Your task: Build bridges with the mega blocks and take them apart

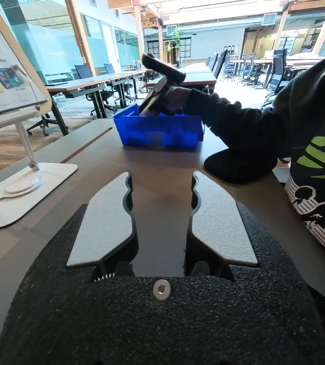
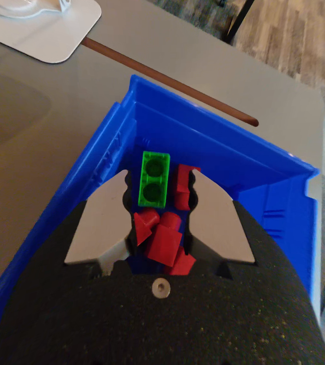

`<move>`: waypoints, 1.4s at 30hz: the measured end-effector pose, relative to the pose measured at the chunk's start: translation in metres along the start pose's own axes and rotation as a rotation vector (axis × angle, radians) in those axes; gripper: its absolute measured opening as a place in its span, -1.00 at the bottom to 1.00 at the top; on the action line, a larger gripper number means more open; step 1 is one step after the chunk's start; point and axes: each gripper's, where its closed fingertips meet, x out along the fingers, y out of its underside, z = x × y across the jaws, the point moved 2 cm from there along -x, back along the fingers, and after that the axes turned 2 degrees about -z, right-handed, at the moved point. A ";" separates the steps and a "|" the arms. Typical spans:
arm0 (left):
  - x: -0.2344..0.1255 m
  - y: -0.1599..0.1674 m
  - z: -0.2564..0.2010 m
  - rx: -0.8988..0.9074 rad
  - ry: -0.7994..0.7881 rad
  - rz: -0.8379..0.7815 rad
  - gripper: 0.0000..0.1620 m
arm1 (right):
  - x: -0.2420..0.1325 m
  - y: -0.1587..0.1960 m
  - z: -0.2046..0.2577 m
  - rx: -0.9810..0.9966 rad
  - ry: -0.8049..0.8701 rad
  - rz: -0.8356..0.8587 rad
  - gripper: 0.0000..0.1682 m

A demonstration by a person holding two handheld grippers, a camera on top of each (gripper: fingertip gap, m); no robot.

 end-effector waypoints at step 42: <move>-0.298 0.103 0.094 -0.545 -1.288 0.891 -0.40 | -0.157 -0.117 0.066 -0.324 0.049 -0.533 -0.41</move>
